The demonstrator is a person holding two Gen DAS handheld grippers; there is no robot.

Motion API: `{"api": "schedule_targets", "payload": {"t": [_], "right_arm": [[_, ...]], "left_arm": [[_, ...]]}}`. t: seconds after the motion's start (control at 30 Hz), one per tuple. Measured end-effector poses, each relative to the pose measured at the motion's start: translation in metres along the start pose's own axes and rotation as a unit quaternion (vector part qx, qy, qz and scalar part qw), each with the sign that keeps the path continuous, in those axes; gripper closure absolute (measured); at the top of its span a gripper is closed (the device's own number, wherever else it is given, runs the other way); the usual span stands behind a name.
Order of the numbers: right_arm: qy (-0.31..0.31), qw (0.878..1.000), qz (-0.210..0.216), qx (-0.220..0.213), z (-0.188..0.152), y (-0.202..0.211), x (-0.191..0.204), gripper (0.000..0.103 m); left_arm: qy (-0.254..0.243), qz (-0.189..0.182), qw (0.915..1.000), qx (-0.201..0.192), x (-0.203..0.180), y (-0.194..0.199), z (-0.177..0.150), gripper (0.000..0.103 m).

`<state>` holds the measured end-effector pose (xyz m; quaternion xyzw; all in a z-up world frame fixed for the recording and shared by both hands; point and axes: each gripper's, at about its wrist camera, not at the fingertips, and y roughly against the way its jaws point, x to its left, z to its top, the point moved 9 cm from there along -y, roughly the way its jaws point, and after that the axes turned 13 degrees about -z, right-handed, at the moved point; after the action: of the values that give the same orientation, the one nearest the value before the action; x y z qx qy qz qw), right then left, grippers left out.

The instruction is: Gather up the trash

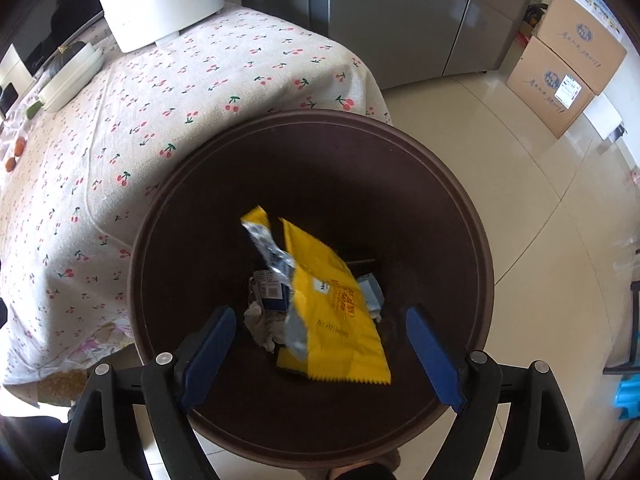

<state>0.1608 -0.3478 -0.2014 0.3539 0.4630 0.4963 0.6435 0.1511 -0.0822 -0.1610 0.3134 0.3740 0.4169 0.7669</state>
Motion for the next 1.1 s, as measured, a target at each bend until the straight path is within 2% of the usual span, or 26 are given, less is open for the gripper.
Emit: {"api": "schedule_targets", "payload": {"t": [0.2, 0.33, 0.53, 0.9, 0.93, 1.1], "right_arm": [[0.011, 1.000, -0.003, -0.004, -0.005, 0.007, 0.012, 0.010], [0.014, 1.000, 0.000, -0.010, -0.011, 0.016, 0.016, 0.010], [0.006, 1.000, 0.007, -0.030, -0.023, 0.038, 0.019, 0.010], [-0.007, 0.990, 0.027, -0.136, -0.046, 0.121, 0.028, 0.009], [-0.016, 0.987, 0.024, -0.156, -0.048, 0.136, 0.026, 0.009], [-0.033, 0.980, 0.005, -0.198, -0.053, 0.166, 0.021, 0.009]], "left_arm": [[0.016, 0.006, 0.9998, -0.012, 0.014, 0.016, -0.007, 0.001], [0.021, 0.029, 0.9992, -0.017, 0.019, 0.025, -0.012, 0.001], [0.005, 0.054, 0.9982, -0.027, 0.007, 0.038, -0.018, 0.001], [0.001, 0.061, 0.9921, -0.110, -0.024, 0.093, -0.020, 0.001], [0.003, 0.061, 0.9914, -0.115, -0.026, 0.097, -0.021, 0.001], [0.016, 0.077, 0.9871, -0.139, -0.026, 0.116, -0.024, 0.001]]}}
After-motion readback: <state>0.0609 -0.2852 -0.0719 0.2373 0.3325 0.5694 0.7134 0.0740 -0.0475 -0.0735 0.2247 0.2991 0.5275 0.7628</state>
